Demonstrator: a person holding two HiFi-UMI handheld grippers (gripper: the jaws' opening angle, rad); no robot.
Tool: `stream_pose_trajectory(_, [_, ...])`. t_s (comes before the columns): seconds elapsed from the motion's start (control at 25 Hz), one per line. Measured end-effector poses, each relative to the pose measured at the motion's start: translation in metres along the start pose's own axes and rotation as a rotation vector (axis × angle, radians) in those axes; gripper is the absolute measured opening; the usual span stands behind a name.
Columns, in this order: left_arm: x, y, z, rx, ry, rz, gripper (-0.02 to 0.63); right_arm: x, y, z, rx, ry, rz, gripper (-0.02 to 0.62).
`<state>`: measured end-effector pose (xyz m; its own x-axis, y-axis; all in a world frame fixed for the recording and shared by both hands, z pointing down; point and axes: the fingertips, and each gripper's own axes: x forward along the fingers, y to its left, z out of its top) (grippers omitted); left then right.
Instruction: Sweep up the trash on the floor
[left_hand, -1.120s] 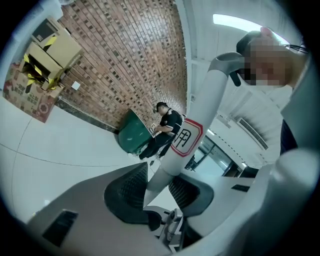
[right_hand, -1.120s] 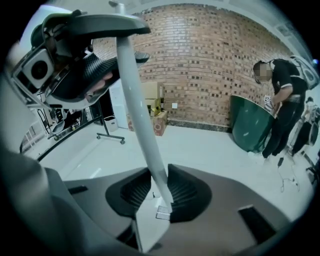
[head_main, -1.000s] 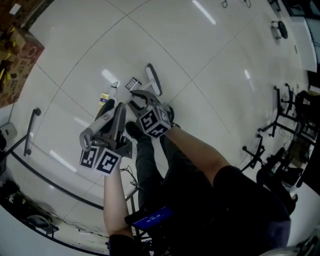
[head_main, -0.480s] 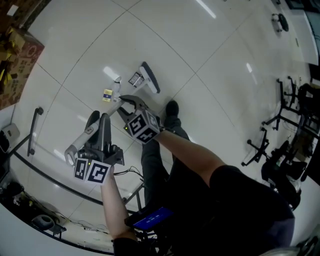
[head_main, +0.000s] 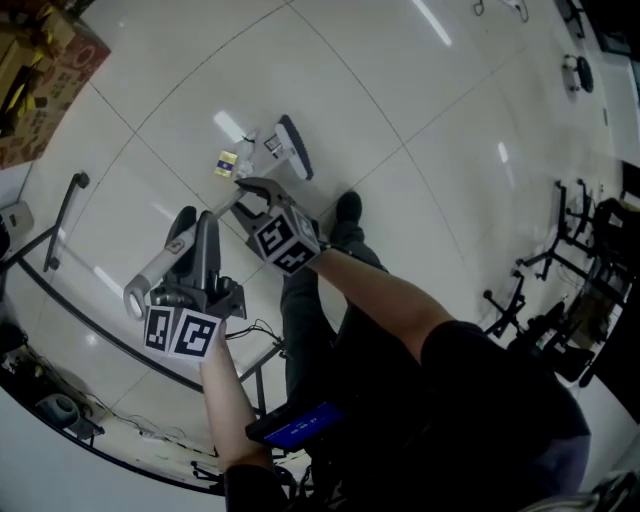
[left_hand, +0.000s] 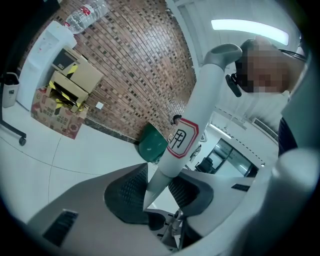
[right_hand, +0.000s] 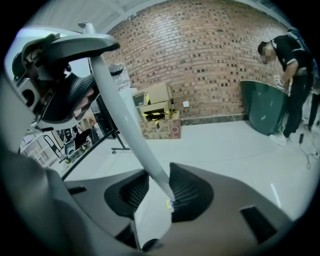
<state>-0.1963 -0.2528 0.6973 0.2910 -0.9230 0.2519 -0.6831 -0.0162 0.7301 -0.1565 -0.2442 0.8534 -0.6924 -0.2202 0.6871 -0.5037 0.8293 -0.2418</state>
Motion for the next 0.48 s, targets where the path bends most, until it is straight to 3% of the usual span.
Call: stream_pose_trajectory(0.48, [-0.041, 0.015, 0.018, 0.014, -0.031, 0.059, 0.114, 0.014, 0.047, 0.010, -0.044, 0.015, 0.057, 0.141])
